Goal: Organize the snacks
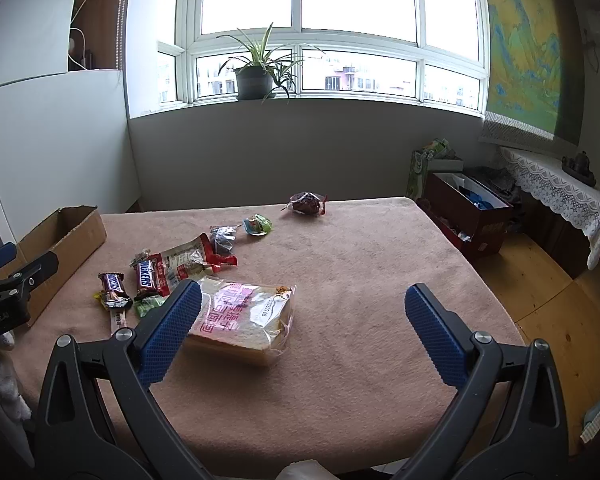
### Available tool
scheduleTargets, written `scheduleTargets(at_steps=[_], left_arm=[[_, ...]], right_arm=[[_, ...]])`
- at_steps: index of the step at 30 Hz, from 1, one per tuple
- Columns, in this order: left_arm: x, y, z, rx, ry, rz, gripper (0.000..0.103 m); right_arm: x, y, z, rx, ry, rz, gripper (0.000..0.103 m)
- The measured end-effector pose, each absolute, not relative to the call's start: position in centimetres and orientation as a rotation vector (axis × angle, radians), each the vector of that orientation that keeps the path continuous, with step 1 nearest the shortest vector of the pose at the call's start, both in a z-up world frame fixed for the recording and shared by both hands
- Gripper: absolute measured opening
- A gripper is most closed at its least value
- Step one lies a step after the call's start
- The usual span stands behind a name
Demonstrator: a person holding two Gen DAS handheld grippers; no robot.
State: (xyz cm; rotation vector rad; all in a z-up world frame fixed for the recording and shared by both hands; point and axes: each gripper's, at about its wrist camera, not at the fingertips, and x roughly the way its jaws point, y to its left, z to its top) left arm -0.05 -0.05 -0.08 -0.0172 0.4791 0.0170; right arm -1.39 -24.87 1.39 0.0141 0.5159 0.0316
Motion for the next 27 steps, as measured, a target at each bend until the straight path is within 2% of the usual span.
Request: scheduleTargets(at_steps=[27], left_arm=[[-0.02,-0.09,-0.17,-0.016,0.476,0.018,0.102]], right_arm=[[-1.34,-24.60,1.32,0.009,0.525,0.050,0.103]])
